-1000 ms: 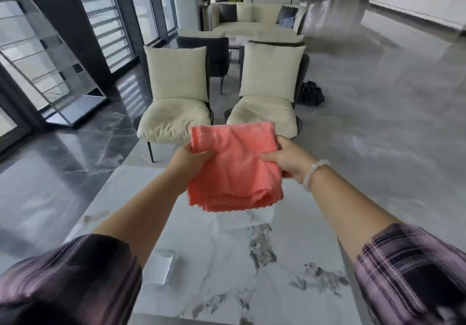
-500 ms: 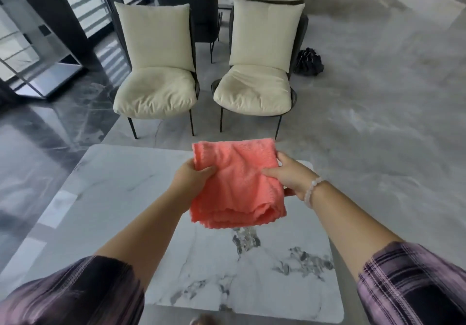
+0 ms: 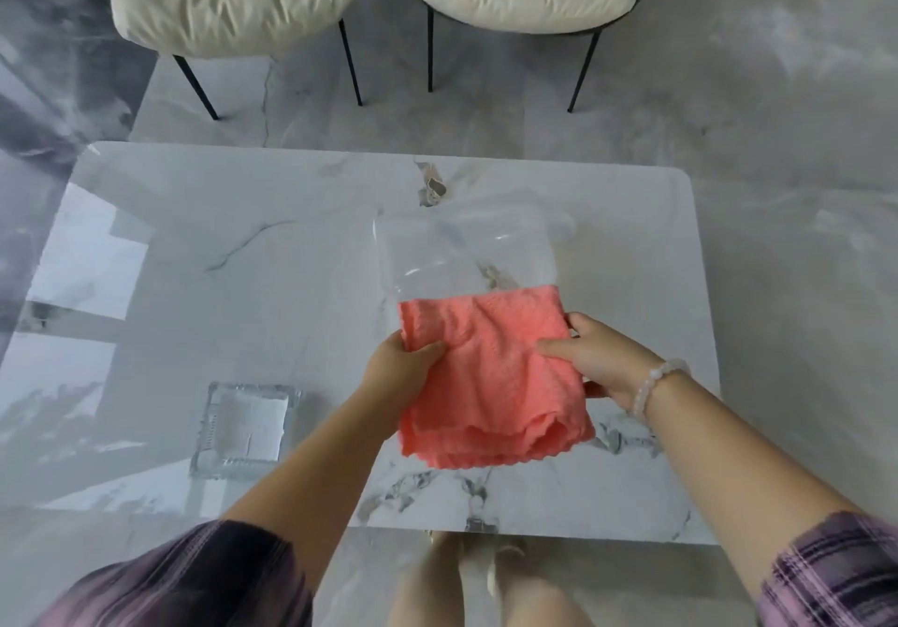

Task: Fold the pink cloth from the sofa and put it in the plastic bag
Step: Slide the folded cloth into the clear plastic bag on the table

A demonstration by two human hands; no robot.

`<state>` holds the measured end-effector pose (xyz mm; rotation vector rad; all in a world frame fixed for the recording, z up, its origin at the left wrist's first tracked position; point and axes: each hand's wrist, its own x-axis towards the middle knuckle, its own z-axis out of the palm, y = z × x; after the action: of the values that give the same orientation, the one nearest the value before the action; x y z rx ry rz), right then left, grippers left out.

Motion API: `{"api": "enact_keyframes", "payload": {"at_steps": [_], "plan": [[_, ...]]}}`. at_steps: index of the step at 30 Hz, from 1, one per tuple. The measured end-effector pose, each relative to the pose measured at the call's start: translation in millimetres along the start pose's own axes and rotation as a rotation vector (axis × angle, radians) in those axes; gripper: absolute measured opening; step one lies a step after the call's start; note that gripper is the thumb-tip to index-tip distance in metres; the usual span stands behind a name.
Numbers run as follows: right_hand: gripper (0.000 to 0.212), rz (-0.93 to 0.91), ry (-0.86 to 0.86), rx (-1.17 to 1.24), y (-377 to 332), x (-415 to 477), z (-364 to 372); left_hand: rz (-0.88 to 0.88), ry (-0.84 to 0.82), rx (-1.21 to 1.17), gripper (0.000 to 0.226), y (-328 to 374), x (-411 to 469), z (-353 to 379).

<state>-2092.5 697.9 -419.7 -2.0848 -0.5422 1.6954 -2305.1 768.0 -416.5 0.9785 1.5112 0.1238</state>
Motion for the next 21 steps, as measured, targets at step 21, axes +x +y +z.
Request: {"api": "enact_keyframes", "payload": {"at_steps": [21], "plan": [[0.039,-0.013,-0.206,0.464,-3,199,-26,-0.023,0.213,-0.370,0.014,-44,178,49]]}}
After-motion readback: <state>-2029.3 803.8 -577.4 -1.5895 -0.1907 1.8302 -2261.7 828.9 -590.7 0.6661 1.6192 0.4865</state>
